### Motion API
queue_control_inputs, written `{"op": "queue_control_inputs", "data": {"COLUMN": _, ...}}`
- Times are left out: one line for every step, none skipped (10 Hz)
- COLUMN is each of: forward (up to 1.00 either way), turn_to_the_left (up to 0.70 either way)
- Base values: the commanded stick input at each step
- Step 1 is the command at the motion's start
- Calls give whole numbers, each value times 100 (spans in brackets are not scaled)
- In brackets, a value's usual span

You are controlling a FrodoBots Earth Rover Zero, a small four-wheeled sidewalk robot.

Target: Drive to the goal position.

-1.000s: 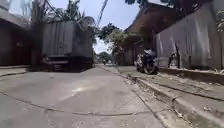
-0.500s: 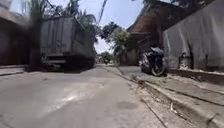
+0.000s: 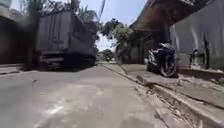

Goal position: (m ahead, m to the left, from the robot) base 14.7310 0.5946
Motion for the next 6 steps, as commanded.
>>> {"op": "queue_control_inputs", "data": {"forward": 100, "turn_to_the_left": 0}}
{"op": "queue_control_inputs", "data": {"forward": 100, "turn_to_the_left": 0}}
{"op": "queue_control_inputs", "data": {"forward": 100, "turn_to_the_left": 0}}
{"op": "queue_control_inputs", "data": {"forward": 100, "turn_to_the_left": 0}}
{"op": "queue_control_inputs", "data": {"forward": 100, "turn_to_the_left": 0}}
{"op": "queue_control_inputs", "data": {"forward": 100, "turn_to_the_left": 0}}
